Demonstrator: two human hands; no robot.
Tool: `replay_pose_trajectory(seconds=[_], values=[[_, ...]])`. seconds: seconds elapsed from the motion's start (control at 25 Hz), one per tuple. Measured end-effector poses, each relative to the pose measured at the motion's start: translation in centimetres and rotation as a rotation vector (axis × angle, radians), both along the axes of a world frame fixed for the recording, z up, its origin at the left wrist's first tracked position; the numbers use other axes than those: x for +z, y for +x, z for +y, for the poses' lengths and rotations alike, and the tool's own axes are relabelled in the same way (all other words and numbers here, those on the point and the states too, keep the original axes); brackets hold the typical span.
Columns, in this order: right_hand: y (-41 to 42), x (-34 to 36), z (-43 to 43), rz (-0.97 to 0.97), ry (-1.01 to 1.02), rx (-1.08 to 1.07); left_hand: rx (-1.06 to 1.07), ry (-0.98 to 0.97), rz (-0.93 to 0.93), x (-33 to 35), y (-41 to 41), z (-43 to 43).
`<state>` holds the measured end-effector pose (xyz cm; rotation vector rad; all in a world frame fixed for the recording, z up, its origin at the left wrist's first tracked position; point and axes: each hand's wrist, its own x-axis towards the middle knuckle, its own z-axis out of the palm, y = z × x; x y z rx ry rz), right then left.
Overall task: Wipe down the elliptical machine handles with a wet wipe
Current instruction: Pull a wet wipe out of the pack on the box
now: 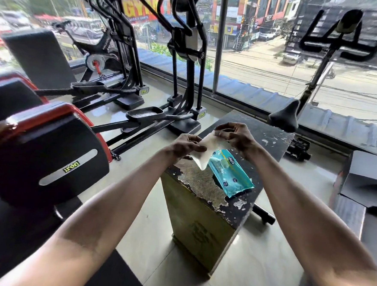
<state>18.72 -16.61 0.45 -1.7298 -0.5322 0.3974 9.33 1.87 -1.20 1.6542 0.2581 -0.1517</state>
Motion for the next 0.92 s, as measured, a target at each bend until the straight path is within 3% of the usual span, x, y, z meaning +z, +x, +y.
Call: replay_pose_trajectory(seconds=[0.24,0.36,0.52,0.68,0.92], values=[[-1.7,1.3,3.9,0.06,0.082,0.105,0.027,-0.2,-0.036,1.2,-1.6,2.5],[-1.7,2.2,6.6,-0.013,0.068,0.104,0.05,-0.141,-0.026,2.1,-2.1,4.8],[-1.0,3.0,11.2,-0.045,0.016,0.019,0.116,0.121,-0.065,3.3,-0.9,9.6],[-1.0,1.8,14.7,0.147,-0.097,0.083,0.151,-0.033,-0.149,4.7,1.0,13.7],[-1.1,1.3,18.2,0.045,-0.094,-0.092,0.153,-0.033,-0.153,4.1,4.6,19.4]])
